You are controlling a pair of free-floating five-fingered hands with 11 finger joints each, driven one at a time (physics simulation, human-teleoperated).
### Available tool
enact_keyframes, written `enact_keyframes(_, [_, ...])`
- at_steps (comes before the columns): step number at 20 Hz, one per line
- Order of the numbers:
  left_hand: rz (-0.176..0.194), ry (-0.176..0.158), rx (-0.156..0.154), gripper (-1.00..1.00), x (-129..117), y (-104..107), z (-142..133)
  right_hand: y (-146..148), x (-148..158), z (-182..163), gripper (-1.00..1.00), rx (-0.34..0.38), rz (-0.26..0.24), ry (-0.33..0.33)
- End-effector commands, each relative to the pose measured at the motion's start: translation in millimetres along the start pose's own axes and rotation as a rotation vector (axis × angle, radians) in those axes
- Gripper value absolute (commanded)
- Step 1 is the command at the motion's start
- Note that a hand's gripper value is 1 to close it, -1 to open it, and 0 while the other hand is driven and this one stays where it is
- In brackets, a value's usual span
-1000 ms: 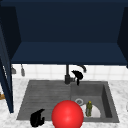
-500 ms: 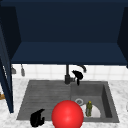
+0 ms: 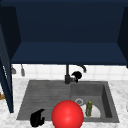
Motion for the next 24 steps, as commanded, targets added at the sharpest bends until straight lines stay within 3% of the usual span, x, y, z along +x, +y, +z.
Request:
enact_keyframes(1, [0.0, 0.0, 0.0, 0.0, 0, 0, 0, 11, 6, -4, 1.0, 0.114, -0.001, 0.014])
enact_keyframes(3, [0.0, 0.0, 0.0, 0.0, 0, 0, 0, 11, 2, -10, 1.0, 0.095, 0.015, 0.02])
enact_keyframes(6, [0.0, 0.0, 0.0, 0.0, 0, 0, 0, 16, -18, 5, 1.0, -0.039, -0.008, -0.016])
enact_keyframes(8, [0.0, 0.0, 0.0, 0.0, 0, 0, 0, 25, -19, 7, 1.0, -0.086, 0.009, -0.017])
enact_keyframes(13, [0.0, 0.0, 0.0, 0.0, 0, 0, 0, 36, -27, 20, 1.0, -0.266, 0.014, -0.101])
enact_keyframes(18, [0.0, 0.0, 0.0, 0.0, 0, 0, 0, 40, -28, 22, 1.0, -0.329, 0.032, -0.135])
enact_keyframes(24, [0.0, 0.0, 0.0, 0.0, 0, 0, 0, 44, -33, 19, 1.0, -0.358, -0.004, -0.136])
